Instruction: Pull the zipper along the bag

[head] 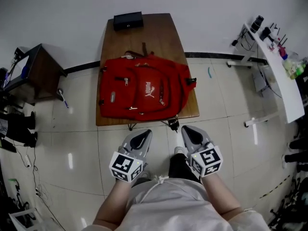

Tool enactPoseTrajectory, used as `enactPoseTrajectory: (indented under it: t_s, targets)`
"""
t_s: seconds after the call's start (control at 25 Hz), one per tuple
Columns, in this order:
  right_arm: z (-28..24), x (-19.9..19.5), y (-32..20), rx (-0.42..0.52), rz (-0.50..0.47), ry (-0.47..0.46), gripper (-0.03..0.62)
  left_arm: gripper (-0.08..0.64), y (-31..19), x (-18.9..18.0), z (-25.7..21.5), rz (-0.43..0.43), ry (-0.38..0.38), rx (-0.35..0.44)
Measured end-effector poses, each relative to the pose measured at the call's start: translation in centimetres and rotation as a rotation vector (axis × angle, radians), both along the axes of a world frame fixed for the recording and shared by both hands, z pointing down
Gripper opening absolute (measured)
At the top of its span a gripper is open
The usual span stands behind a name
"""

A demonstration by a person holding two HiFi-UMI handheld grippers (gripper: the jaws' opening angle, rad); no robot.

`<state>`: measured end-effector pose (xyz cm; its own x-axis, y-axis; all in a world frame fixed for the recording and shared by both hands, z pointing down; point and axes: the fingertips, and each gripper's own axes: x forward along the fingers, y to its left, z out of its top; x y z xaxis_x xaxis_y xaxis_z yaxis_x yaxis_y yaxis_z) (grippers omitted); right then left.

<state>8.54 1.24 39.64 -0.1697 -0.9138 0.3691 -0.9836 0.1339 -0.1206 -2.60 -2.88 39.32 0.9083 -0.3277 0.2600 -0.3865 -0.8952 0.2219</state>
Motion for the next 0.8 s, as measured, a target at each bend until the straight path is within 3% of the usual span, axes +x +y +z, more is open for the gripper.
enactPoseTrajectory:
  t_s: [0.44, 0.8]
  targets:
    - [4.5, 8.1, -4.6, -0.126, -0.282, -0.015, 0.008, 0.006, -0.9, 9.8, 6.1, -0.225, -0.070, -0.174]
    - [11.2, 8.6, -7.8, -0.254, -0.472, -0.026, 0.006, 0.006, 0.7, 14.8, 12.5, -0.237, -0.181, -0.264]
